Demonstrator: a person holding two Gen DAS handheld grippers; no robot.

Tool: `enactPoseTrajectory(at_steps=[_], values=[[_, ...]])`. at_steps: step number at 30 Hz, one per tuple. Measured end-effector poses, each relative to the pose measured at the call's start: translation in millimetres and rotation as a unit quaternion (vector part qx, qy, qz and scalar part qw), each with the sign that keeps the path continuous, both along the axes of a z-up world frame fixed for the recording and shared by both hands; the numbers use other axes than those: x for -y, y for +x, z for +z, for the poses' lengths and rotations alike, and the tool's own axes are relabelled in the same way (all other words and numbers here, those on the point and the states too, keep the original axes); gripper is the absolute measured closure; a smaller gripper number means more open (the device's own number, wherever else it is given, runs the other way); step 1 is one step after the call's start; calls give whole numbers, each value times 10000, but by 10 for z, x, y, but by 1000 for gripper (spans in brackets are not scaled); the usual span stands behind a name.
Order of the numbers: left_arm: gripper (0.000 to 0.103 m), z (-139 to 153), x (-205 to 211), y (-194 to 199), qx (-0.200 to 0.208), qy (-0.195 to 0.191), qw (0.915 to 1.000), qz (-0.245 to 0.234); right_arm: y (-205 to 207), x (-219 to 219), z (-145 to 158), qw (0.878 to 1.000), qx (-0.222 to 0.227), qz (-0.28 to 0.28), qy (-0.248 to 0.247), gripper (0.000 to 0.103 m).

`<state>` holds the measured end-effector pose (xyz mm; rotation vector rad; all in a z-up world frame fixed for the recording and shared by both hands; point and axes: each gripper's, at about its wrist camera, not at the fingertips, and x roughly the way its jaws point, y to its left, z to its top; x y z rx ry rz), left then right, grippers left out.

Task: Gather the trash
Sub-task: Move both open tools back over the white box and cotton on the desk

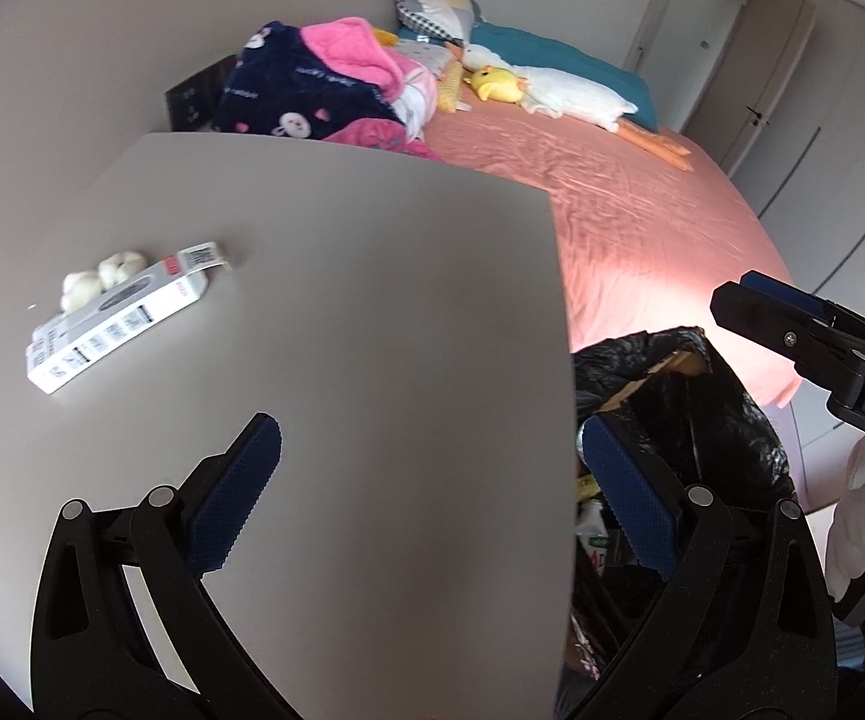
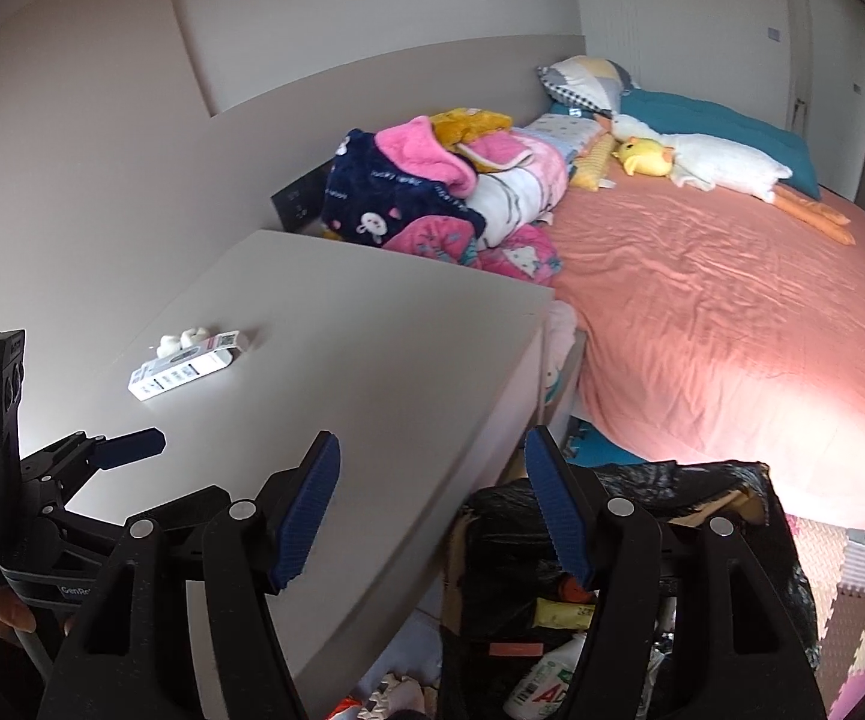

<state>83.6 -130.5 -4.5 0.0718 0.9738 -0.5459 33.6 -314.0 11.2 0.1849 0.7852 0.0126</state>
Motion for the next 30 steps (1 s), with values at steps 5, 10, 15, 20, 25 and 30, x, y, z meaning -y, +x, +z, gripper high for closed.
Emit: enactPoseTrajectory(at_steps=[5,10,15,20,25,30], values=[[6,-40,-235,128,-1,52,9998,217,146,-192,-38,9998,-41,208,8,38],[6,-75,-438,245,23,116,9993,362,331,-388,-118,9991,-142,397,23,38],[6,-129,-647,401,51,244,9988,415,502,-558,-197,9981,-238,571,1,38],[6,-176,-835,617,57,295,9987,411,651,-700,-261,9970,-324,701,5,38],[6,-231,-978,848,29,344,9987,369,800,-800,-313,9960,-408,799,-49,38],[6,-301,-1047,1074,8,541,9982,249,947,-858,-380,9953,-508,819,-50,38]])
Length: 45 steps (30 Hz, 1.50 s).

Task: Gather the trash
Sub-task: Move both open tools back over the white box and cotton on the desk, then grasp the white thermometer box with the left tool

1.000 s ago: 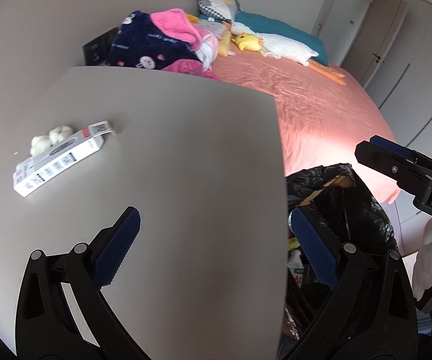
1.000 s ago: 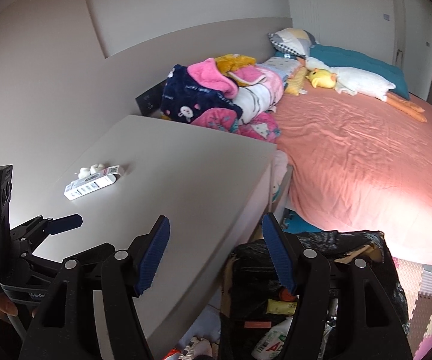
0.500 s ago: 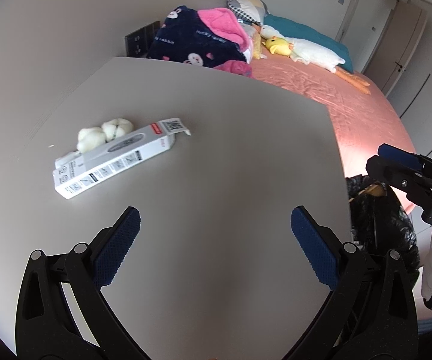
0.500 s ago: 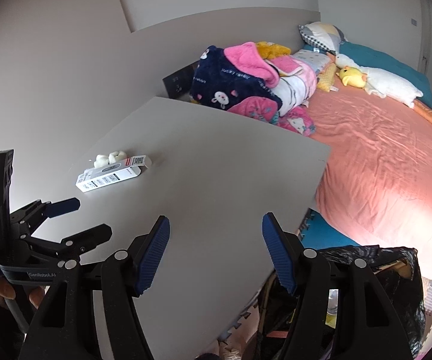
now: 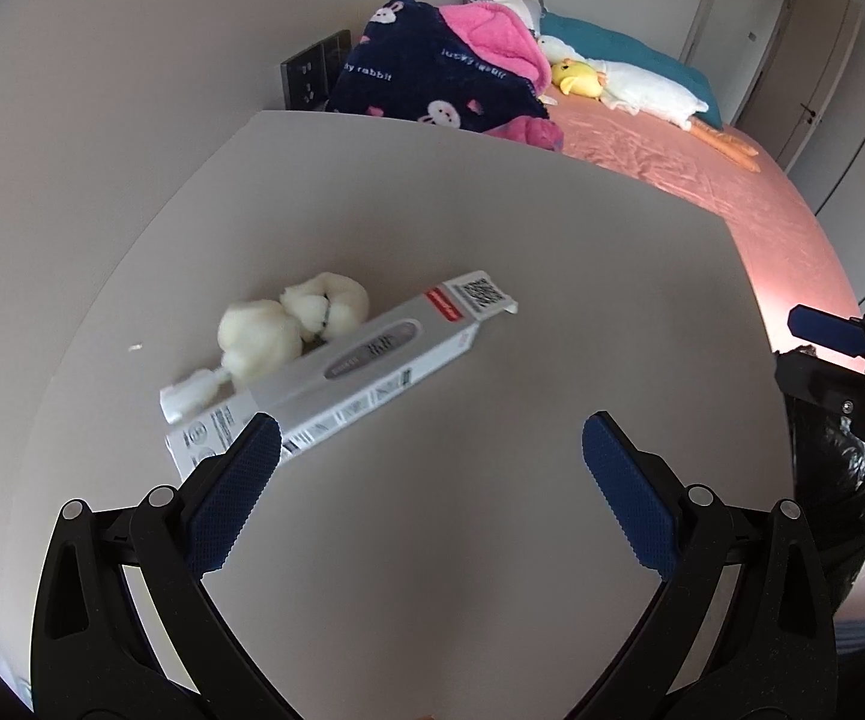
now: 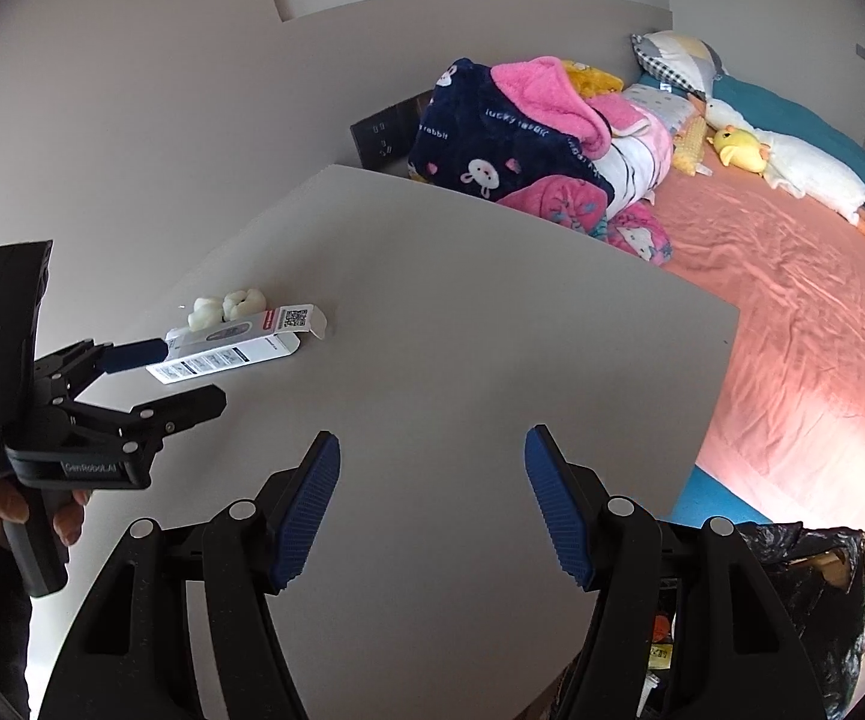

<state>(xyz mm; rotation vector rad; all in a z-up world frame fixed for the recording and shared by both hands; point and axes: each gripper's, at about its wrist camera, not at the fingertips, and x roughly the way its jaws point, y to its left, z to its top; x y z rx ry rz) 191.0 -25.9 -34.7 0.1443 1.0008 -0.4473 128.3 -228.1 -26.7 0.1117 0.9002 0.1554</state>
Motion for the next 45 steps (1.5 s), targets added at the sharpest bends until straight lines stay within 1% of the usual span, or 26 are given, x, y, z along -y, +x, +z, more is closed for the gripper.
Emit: enactPoseTrajectory(at_steps=[7,10,14,17,21,23,24,26,30,31,33,34,35,37,41,45], values=[[6,-109,-15,233,-91,300,9992,-243,129,-44,-110,9999,-110,16,-24,38],[6,-130,2,274,-1,457,9982,-376,185,-64,-147,9999,-145,23,-32,38],[7,-208,-5,373,-129,526,9974,-485,250,-110,-182,9998,-174,84,-55,38],[14,-259,3,375,-70,710,9957,-587,288,-143,-201,9997,-189,132,-71,38],[24,-277,-29,357,33,730,9951,-659,348,-198,-234,9995,-218,184,-105,38],[38,-278,-45,339,110,813,9945,-658,374,-227,-248,9995,-227,208,-105,38],[40,-274,-58,327,146,862,9940,-658,384,-245,-252,9994,-232,221,-98,38],[45,-262,-80,315,139,841,9939,-701,400,-272,-262,9994,-237,241,-97,38],[45,-276,-76,282,19,850,9929,-834,439,-337,-281,9992,-244,301,-112,38],[45,-276,-82,261,-16,798,9930,-868,445,-355,-282,9991,-245,318,-113,38],[50,-281,-97,221,-151,592,9935,-956,447,-372,-283,9991,-236,336,-117,38],[55,-282,-94,193,-116,598,9935,-964,456,-381,-283,9991,-234,343,-117,38],[66,-276,-92,159,-82,573,9933,-1005,464,-390,-283,9990,-233,354,-116,38],[75,-273,-91,124,-72,512,9941,-955,484,-419,-281,9989,-226,386,-120,38],[76,-236,-135,73,-23,266,9963,-813,515,-483,-271,9987,-202,461,-115,38],[76,-91,-245,65,126,0,9981,-595,557,-592,-250,9980,-152,594,-157,38]])
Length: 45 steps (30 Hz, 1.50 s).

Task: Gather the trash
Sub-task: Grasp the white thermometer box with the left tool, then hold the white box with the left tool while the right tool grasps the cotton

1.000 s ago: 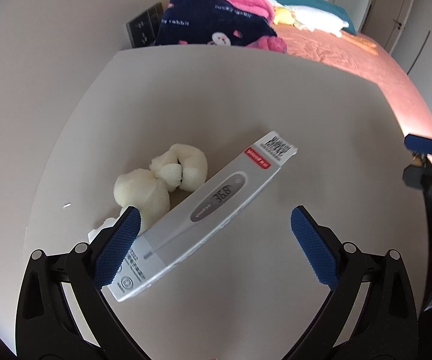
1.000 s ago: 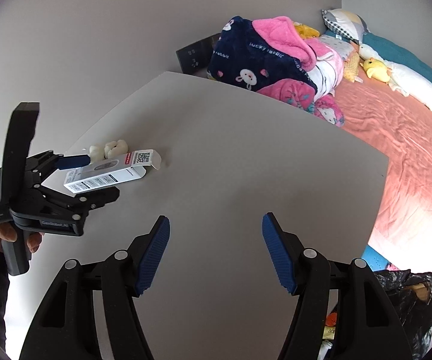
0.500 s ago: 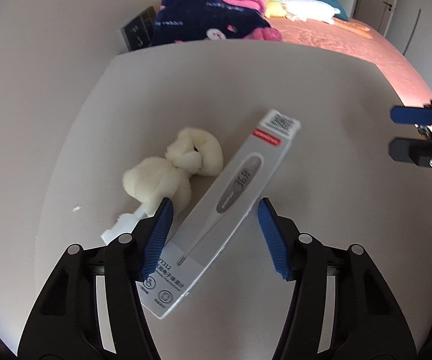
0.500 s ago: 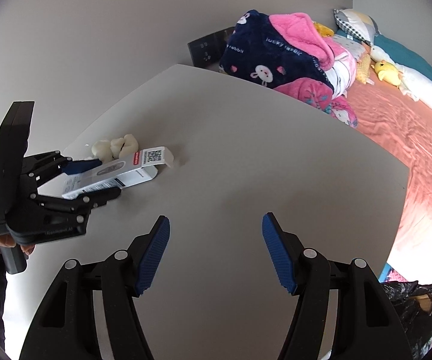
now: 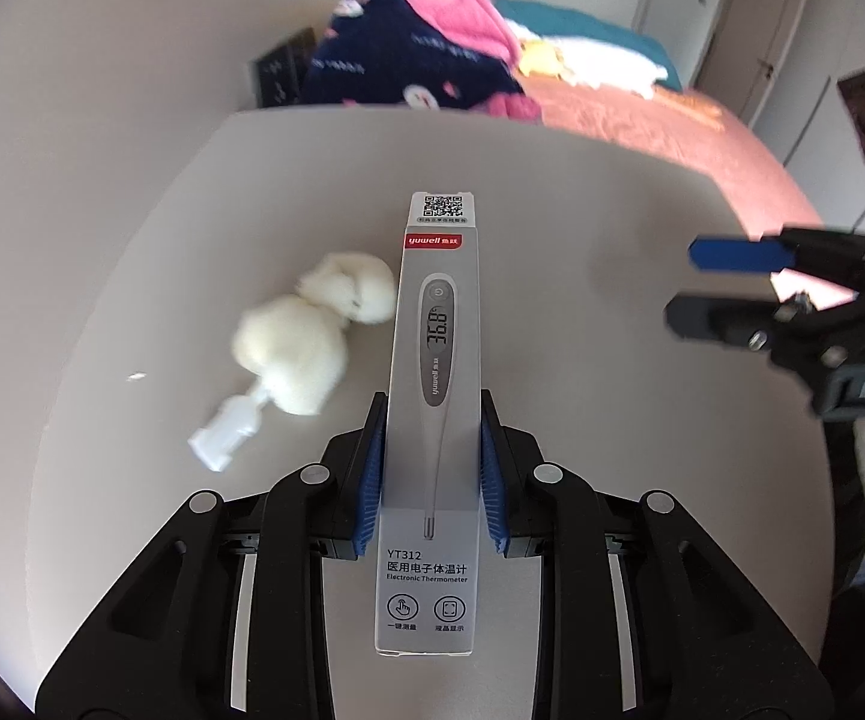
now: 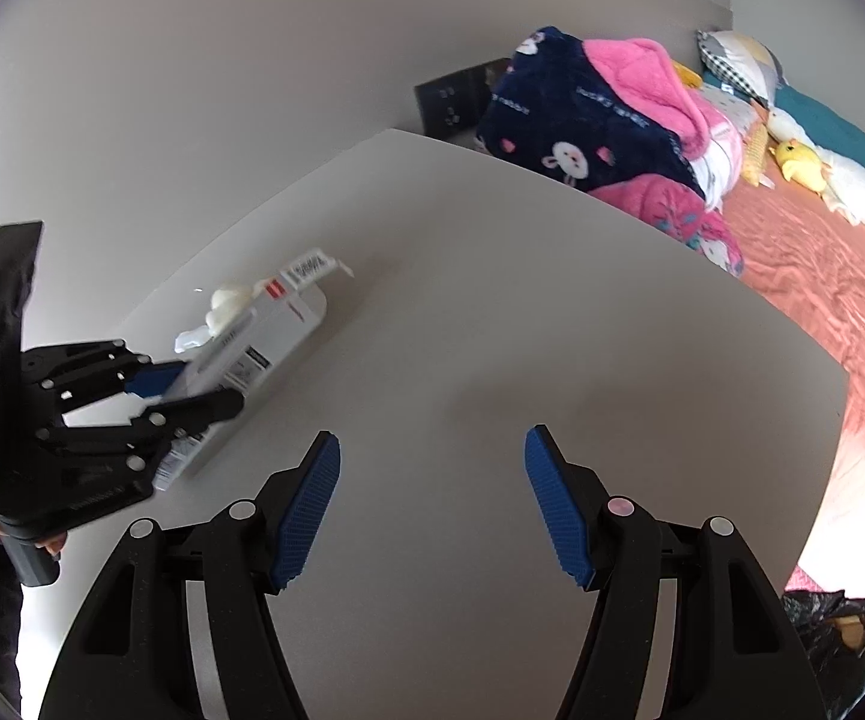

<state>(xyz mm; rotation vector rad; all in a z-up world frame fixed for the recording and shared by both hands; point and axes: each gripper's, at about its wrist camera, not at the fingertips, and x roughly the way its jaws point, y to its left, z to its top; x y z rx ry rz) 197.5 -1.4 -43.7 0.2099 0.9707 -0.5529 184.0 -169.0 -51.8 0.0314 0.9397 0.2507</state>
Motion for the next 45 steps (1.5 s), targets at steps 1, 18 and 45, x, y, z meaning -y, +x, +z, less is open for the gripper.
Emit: enactPoseTrajectory(at_steps=[1,18,45], values=[[76,52,-46,-4,45,-66,10000,59,22,-25,2,10000,11,30,-7,38],[76,241,-904,-80,236,-201,9892,1433,512,-752,-113,9962,-135,825,250,38],[76,148,-1112,-138,164,-212,9848,1719,860,-962,-347,9984,-229,516,60,47]])
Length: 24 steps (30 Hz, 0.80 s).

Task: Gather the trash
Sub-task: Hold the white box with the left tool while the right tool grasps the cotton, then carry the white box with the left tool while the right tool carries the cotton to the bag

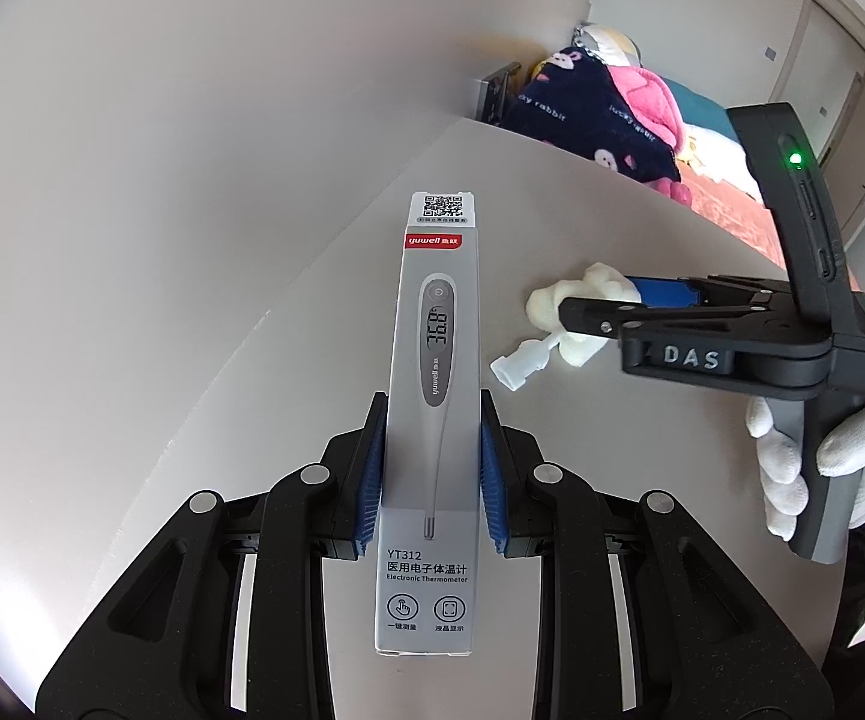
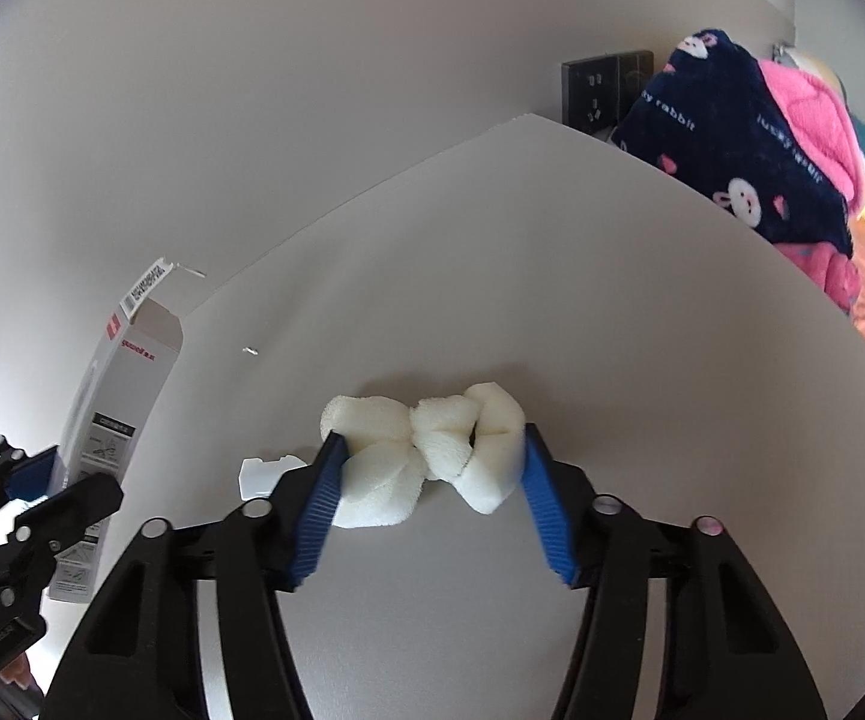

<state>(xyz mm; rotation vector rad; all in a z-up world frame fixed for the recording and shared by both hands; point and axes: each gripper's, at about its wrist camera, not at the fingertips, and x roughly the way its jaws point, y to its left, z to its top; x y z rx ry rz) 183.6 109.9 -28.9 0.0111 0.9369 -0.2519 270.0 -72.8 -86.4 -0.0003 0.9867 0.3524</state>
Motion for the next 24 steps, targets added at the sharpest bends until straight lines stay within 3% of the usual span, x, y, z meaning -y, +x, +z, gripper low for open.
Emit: enactPoseTrajectory(at_steps=[10,24], values=[[76,102,115,-62,82,-123,9999,-31,-225,164,216,9998,143,-66,143,50],[76,384,693,-240,212,-233,9987,-411,-767,695,653,9985,349,-358,235,49]])
